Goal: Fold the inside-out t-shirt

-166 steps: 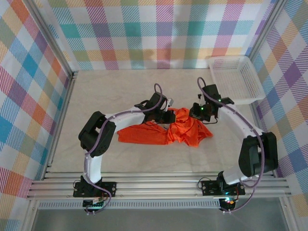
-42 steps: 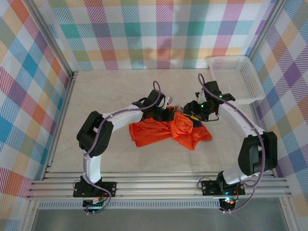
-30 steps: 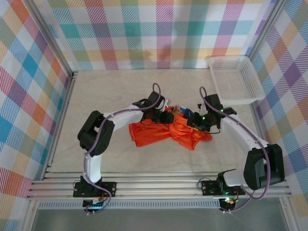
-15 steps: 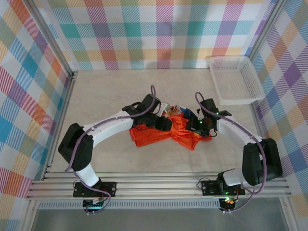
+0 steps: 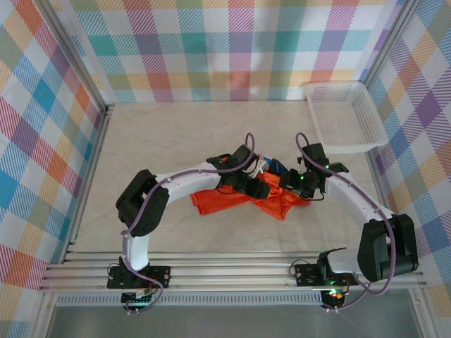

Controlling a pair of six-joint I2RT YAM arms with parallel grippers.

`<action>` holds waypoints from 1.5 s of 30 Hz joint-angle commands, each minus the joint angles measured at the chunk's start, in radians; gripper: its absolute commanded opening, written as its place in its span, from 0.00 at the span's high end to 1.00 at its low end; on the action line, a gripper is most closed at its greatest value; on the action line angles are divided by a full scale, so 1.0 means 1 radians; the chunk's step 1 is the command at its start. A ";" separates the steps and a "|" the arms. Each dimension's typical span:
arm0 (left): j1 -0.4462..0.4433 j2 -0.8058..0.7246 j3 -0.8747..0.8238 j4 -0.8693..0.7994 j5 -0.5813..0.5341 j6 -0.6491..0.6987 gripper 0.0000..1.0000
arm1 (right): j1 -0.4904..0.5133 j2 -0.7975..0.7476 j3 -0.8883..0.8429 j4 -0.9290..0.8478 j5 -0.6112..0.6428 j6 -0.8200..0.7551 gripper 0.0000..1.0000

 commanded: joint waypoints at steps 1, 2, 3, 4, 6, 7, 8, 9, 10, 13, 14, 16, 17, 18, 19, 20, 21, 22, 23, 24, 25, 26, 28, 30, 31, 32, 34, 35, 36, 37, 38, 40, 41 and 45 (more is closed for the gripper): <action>0.000 0.010 0.041 0.008 -0.039 -0.003 0.46 | 0.000 -0.029 0.020 -0.030 -0.021 -0.012 0.53; 0.000 0.011 0.044 0.003 -0.055 -0.003 0.45 | 0.000 -0.030 0.020 -0.032 -0.022 -0.014 0.53; 0.000 0.013 0.049 -0.002 -0.068 -0.001 0.44 | 0.000 -0.030 0.020 -0.033 -0.024 -0.015 0.53; 0.000 0.016 0.054 -0.009 -0.080 0.001 0.44 | 0.000 -0.030 0.022 -0.033 -0.026 -0.016 0.53; 0.000 0.030 0.068 -0.027 -0.089 0.009 0.44 | 0.000 -0.034 0.027 -0.037 -0.031 -0.017 0.53; 0.000 0.036 0.075 -0.031 -0.093 0.011 0.44 | 0.000 -0.036 0.030 -0.040 -0.033 -0.016 0.53; 0.001 0.045 0.080 -0.034 -0.091 0.013 0.45 | 0.000 -0.039 0.035 -0.042 -0.036 -0.016 0.53; 0.000 0.050 0.084 -0.035 -0.091 0.013 0.45 | 0.000 -0.044 0.038 -0.045 -0.038 -0.016 0.53; 0.000 0.057 0.087 -0.034 -0.089 0.013 0.46 | 0.000 -0.047 0.043 -0.048 -0.039 -0.016 0.53; -0.001 0.078 0.102 -0.030 -0.090 0.009 0.49 | -0.001 -0.062 0.049 -0.055 -0.043 -0.013 0.53; 0.000 0.088 0.109 -0.030 -0.089 0.009 0.53 | 0.000 -0.065 0.047 -0.053 -0.044 -0.010 0.53; 0.000 0.103 0.125 -0.034 -0.093 0.011 0.70 | 0.000 -0.067 0.040 -0.047 -0.049 -0.006 0.53; 0.000 0.107 0.132 -0.038 -0.095 0.011 0.82 | 0.000 -0.066 0.032 -0.040 -0.056 -0.002 0.53; 0.000 0.108 0.139 -0.041 -0.099 0.009 0.93 | 0.000 -0.064 0.022 -0.028 -0.065 0.003 0.52; 0.000 0.107 0.151 -0.053 -0.105 0.009 1.00 | 0.000 -0.061 0.007 -0.009 -0.079 0.012 0.53; 0.000 0.102 0.163 -0.072 -0.116 0.004 1.00 | 0.002 -0.055 -0.007 0.014 -0.096 0.022 0.54; 0.000 0.097 0.181 -0.094 -0.130 -0.001 1.00 | 0.002 -0.048 -0.019 0.038 -0.114 0.035 0.55; 0.000 0.090 0.204 -0.127 -0.148 -0.010 1.00 | 0.009 -0.040 -0.033 0.069 -0.129 0.052 0.58; 0.000 0.082 0.229 -0.155 -0.162 -0.020 1.00 | 0.019 -0.031 -0.039 0.095 -0.135 0.064 0.61; 0.002 0.073 0.259 -0.187 -0.174 -0.034 1.00 | 0.032 -0.016 -0.040 0.123 -0.138 0.076 0.64; 0.003 0.065 0.291 -0.217 -0.183 -0.049 1.00 | 0.045 0.002 -0.039 0.155 -0.136 0.088 0.67; 0.005 0.057 0.319 -0.240 -0.185 -0.064 1.00 | 0.053 0.020 -0.037 0.184 -0.138 0.097 0.68; 0.012 0.041 0.380 -0.278 -0.165 -0.095 1.00 | 0.058 0.066 -0.026 0.247 -0.129 0.120 0.68; 0.020 0.029 0.431 -0.298 -0.134 -0.116 1.00 | 0.058 0.109 -0.011 0.296 -0.088 0.138 0.61; 0.023 0.023 0.453 -0.305 -0.115 -0.127 1.00 | 0.058 0.132 0.005 0.311 -0.053 0.145 0.58; 0.026 0.017 0.468 -0.306 -0.098 -0.136 1.00 | 0.057 0.153 0.019 0.320 -0.020 0.149 0.57; 0.036 0.004 0.482 -0.297 -0.039 -0.164 1.00 | 0.057 0.203 0.055 0.330 0.034 0.150 0.68; 0.044 -0.003 0.480 -0.285 -0.012 -0.182 1.00 | 0.058 0.224 0.069 0.329 0.047 0.146 0.81; 0.057 -0.012 0.471 -0.269 0.016 -0.207 1.00 | 0.056 0.247 0.080 0.320 0.061 0.139 0.93; 0.076 -0.022 0.458 -0.245 0.048 -0.230 1.00 | 0.055 0.266 0.088 0.305 0.068 0.131 1.00; 0.092 -0.031 0.443 -0.225 0.072 -0.253 1.00 | 0.055 0.276 0.084 0.298 0.068 0.122 1.00; 0.137 -0.060 0.399 -0.169 0.117 -0.303 1.00 | 0.050 0.284 0.053 0.279 0.074 0.100 1.00; 0.156 -0.072 0.376 -0.145 0.130 -0.321 1.00 | 0.047 0.282 0.034 0.276 0.076 0.093 1.00; 0.211 -0.103 0.299 -0.061 0.171 -0.378 1.00 | 0.029 0.255 -0.021 0.241 0.073 0.056 1.00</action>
